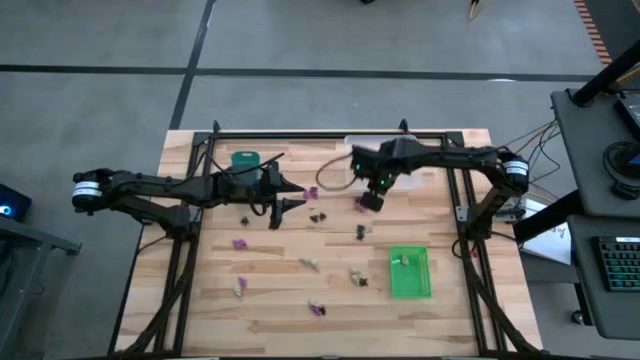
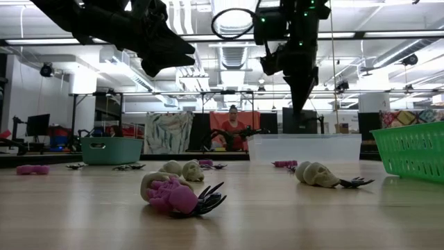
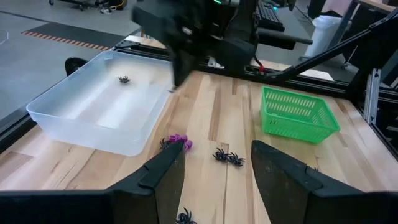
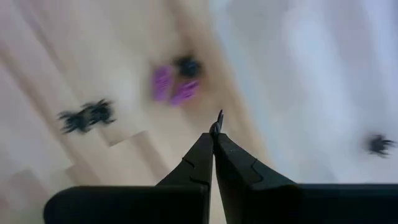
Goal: Sort Halloween decoration
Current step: Put the black spider toy into the white bin
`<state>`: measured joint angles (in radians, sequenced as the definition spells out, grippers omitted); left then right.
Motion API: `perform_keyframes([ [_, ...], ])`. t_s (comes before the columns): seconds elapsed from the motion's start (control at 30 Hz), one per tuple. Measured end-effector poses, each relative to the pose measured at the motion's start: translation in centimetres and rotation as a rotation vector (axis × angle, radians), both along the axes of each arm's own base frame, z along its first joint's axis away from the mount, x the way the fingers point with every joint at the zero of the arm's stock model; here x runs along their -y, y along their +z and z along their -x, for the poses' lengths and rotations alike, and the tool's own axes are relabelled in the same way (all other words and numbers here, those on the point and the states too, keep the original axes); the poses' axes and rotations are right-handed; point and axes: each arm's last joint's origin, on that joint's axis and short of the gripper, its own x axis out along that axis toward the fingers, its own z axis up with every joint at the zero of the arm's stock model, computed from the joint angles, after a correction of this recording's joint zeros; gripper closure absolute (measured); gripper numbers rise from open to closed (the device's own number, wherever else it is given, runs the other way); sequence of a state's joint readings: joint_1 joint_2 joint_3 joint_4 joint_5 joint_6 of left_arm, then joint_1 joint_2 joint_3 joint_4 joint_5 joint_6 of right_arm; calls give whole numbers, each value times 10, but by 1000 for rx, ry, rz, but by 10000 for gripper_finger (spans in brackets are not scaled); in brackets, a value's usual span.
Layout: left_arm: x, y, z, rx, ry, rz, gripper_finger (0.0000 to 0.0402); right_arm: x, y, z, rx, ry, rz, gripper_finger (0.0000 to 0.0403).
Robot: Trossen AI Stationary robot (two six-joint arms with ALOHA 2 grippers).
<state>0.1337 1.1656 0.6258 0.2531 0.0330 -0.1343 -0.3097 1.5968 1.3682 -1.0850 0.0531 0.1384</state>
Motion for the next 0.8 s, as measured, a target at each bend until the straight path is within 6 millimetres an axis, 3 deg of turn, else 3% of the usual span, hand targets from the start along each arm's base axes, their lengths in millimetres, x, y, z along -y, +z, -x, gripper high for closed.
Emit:
perform_keyframes([
  [0.2, 0, 0, 0, 0, -3, -10, 233, 44, -6, 11, -1, -59, 16, 394],
  [0.53, 0, 0, 0, 0, -3, -12, 233, 111, -41, 20, -6, -104, 46, 394],
  [0.8, 0, 0, 0, -1, -3, -13, 233, 137, -59, 34, -111, -176, 83, 394],
])
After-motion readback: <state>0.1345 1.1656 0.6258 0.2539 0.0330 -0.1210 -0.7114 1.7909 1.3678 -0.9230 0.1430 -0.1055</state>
